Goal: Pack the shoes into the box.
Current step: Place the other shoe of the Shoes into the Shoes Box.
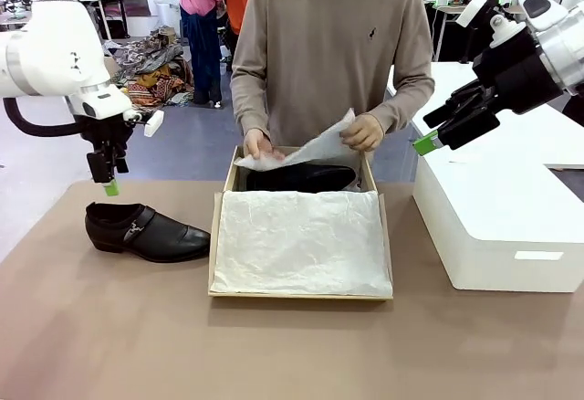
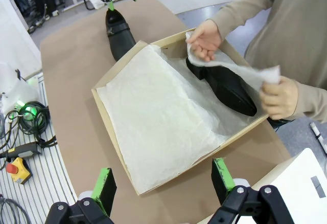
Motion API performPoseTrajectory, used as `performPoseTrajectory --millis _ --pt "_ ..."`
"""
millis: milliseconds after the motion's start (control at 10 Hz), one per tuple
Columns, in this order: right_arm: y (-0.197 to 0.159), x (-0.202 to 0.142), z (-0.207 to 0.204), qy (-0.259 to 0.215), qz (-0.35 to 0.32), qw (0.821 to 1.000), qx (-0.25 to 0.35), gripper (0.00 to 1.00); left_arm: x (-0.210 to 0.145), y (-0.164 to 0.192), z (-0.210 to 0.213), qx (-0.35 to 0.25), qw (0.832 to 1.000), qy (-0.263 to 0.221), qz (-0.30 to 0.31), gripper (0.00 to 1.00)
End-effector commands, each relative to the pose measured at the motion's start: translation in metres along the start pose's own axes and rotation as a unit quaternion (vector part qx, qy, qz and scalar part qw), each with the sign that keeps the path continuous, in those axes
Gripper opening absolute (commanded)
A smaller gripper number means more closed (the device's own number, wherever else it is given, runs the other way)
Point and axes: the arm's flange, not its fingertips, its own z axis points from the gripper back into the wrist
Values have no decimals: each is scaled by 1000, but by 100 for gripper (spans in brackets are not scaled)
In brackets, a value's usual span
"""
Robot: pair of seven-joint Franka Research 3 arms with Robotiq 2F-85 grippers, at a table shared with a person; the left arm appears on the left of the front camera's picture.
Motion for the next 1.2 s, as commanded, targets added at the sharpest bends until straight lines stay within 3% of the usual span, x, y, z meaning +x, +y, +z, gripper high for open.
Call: performPoseTrajectory --millis 0,1100 --pt "-3 0 -1 -15 10 1000 9 100 -10 4 -7 2 1000 3 -12 100" --pt "-3 0 -1 -15 10 1000 9 100 -16 16 -51 -17 999 -9 -30 100"
